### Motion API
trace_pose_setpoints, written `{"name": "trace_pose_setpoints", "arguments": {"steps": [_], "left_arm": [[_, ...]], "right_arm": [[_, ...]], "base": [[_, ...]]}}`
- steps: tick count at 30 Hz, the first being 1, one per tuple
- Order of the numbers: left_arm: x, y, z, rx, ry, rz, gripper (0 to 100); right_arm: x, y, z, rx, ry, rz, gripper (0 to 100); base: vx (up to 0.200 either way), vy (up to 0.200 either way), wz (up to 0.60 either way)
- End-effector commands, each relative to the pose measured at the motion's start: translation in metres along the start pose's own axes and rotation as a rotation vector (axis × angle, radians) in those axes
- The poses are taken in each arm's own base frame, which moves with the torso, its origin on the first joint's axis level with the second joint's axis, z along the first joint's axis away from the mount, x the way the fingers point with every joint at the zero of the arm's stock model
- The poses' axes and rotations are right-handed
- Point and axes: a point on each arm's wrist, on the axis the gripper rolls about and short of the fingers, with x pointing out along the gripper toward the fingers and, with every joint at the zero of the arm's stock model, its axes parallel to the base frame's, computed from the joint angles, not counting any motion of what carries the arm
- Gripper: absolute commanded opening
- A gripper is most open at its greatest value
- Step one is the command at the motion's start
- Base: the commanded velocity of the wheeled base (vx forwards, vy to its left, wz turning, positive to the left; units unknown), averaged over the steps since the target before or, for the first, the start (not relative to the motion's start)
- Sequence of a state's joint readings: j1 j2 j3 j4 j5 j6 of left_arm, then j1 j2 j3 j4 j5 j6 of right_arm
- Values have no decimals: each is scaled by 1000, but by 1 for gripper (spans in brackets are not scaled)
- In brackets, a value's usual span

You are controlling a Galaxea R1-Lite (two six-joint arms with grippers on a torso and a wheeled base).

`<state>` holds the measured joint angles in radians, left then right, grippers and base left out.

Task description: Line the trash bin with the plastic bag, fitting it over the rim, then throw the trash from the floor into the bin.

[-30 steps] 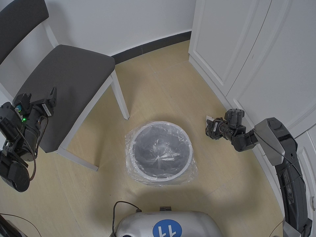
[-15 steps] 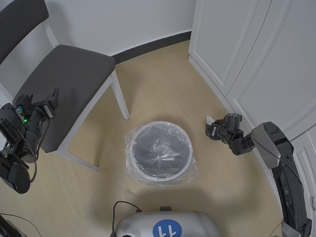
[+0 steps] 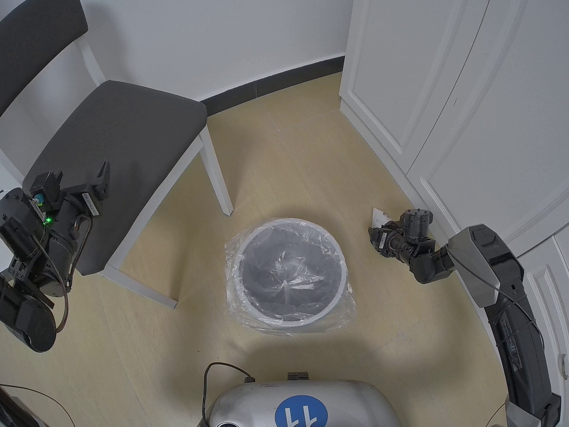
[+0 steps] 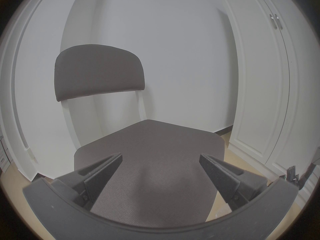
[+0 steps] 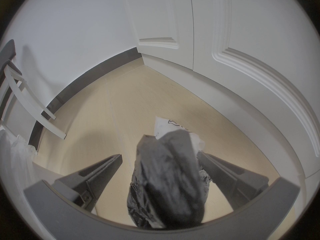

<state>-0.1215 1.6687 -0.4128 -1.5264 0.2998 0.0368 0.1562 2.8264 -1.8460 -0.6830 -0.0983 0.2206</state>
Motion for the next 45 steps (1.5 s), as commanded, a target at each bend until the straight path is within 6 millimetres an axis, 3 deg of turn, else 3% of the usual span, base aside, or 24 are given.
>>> {"name": "trace_pose_setpoints", "arguments": {"steps": [1, 3, 4, 15, 32, 33, 40, 45], "left_arm": [[1, -1, 0, -1, -1, 1, 100], [1, 0, 0, -1, -1, 3, 100], [-1, 0, 1, -1, -2, 4, 100], [-8, 7, 20, -15, -68, 14, 100], [-9, 41, 59, 4, -229, 67, 100], [-12, 44, 63, 5, -244, 74, 100], [-24, 44, 70, -38, -262, 62, 100], [-34, 39, 57, -59, -206, 32, 100]], "right_arm": [[1, -1, -4, 0, 6, -1, 100], [1, -1, -5, 0, 1, -1, 100], [1, -1, -4, 0, -9, -1, 0], [-16, -15, 2, -3, 41, -23, 0], [-56, -21, 43, -21, 58, 2, 0], [-68, -20, 57, -24, 47, 3, 0], [-110, -17, 89, -49, 32, 32, 0], [-150, -11, 116, -72, 7, 62, 0]], "base": [[0, 0, 0], [0, 0, 0], [0, 0, 0], [0, 0, 0], [0, 0, 0], [0, 0, 0], [0, 0, 0], [0, 0, 0]]}}
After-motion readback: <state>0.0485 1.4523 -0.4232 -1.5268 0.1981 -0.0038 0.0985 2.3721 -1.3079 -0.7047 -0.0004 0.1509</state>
